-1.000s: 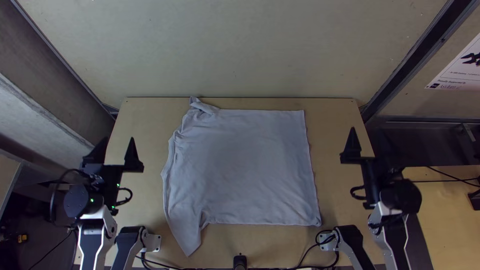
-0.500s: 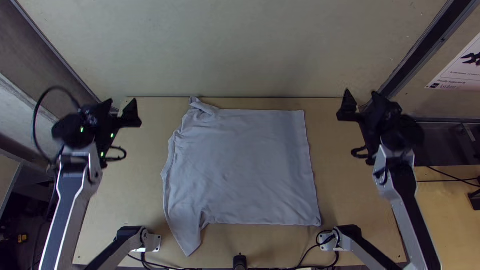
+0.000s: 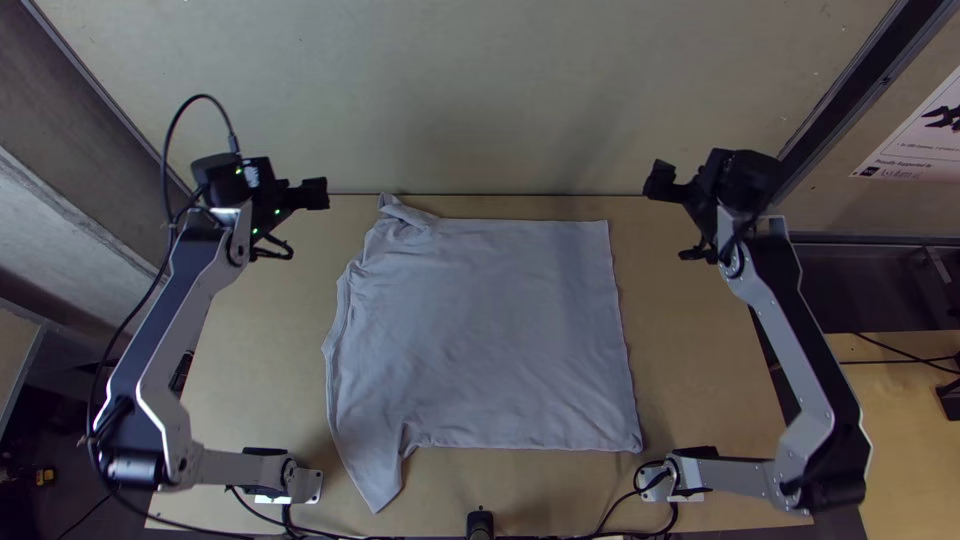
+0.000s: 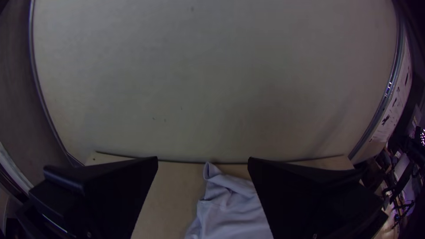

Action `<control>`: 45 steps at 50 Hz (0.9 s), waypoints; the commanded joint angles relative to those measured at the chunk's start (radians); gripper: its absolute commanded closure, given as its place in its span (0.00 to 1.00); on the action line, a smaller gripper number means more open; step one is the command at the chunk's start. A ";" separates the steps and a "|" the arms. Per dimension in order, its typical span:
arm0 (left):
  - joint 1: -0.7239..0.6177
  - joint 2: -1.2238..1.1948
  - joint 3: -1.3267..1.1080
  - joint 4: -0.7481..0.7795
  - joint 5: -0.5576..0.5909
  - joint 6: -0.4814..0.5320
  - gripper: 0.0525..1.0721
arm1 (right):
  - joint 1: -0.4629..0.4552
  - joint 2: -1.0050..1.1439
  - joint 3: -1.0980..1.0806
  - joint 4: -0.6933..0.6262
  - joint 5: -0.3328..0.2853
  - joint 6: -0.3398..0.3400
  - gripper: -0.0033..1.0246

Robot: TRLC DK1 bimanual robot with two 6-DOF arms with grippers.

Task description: Fold the t-shirt

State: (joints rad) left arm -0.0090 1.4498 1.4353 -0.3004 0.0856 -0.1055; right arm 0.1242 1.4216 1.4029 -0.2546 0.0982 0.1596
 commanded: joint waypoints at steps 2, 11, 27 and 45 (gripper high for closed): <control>-0.011 0.133 0.145 -0.097 0.006 -0.014 0.04 | 0.003 0.089 0.079 -0.046 0.005 0.090 0.04; 0.003 0.302 0.274 -0.178 0.054 -0.014 0.05 | -0.006 0.220 0.169 -0.135 -0.012 0.149 0.04; 0.023 0.557 0.445 -0.255 0.105 0.000 0.06 | -0.011 0.375 0.291 -0.258 -0.041 0.202 0.04; 0.001 0.756 0.551 -0.249 0.083 0.023 0.12 | -0.031 0.468 0.321 -0.282 -0.041 0.216 0.04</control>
State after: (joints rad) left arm 0.0013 2.1628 1.9377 -0.5446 0.1722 -0.0937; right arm 0.1097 1.8526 1.7046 -0.5247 0.0601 0.3450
